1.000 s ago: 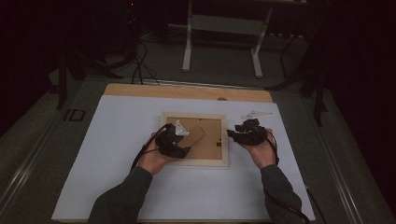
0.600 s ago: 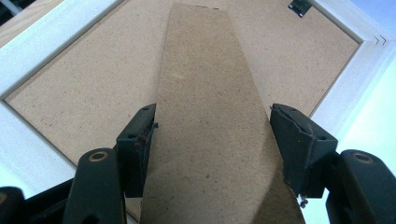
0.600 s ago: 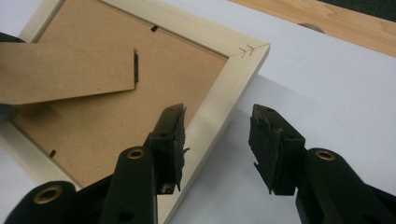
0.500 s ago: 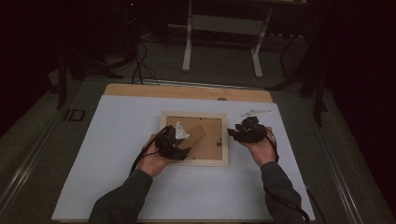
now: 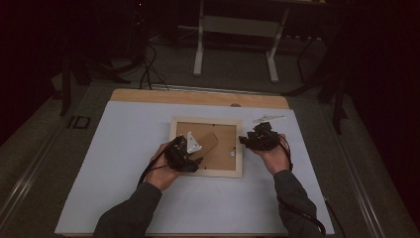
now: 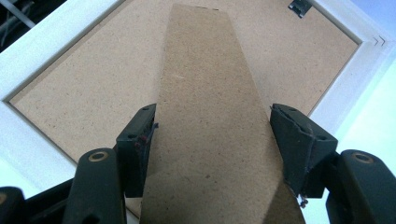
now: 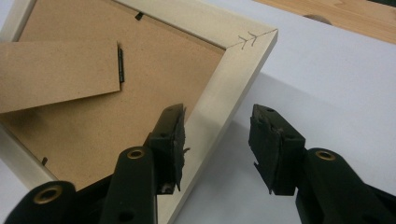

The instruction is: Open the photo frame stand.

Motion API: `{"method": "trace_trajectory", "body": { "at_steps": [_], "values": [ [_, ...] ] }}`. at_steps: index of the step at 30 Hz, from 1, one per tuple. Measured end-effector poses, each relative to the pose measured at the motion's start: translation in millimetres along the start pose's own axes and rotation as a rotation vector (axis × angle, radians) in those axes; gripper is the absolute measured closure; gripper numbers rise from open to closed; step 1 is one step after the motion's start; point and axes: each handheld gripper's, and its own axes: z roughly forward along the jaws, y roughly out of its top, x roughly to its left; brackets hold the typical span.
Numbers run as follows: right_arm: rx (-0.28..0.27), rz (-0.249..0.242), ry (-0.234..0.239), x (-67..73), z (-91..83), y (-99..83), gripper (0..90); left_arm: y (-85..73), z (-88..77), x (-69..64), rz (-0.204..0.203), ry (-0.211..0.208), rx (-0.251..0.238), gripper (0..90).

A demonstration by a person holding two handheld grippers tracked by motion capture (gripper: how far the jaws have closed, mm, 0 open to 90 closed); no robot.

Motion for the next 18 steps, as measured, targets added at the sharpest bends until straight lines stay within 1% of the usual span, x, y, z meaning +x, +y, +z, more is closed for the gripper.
{"method": "trace_trajectory", "body": {
  "at_steps": [3,7,10,12,13,14,16,18],
  "values": [
    [0.005,0.007,0.000,0.1,1.9,0.7,54.3,0.3,-1.3,-0.5,0.009,0.005,0.004,38.2],
    [0.014,0.009,0.002,-0.7,4.2,1.7,51.4,0.1,-2.0,-1.5,0.010,0.008,-0.002,38.2],
    [0.019,0.018,0.003,-2.0,6.1,2.0,50.6,-0.1,-3.0,-1.9,0.021,0.014,0.000,38.2],
    [0.018,0.038,0.022,-3.4,7.1,2.2,50.1,-0.4,-3.6,-3.3,0.026,0.020,-0.007,38.2],
    [0.020,0.044,0.022,-3.8,7.7,2.4,49.7,-0.6,-3.7,-3.8,0.027,0.022,-0.011,38.2],
    [0.024,0.046,0.024,-4.4,8.3,2.5,49.0,-0.6,-3.7,-3.8,0.027,0.022,-0.011,38.2],
    [0.041,0.067,0.040,-5.7,10.4,2.6,48.0,-1.5,-4.8,-5.8,0.037,0.032,-0.022,38.2],
    [0.047,0.077,0.055,-7.2,12.0,2.4,47.5,-1.9,-5.4,-6.1,0.037,0.032,-0.027,38.2]
  ]
}}
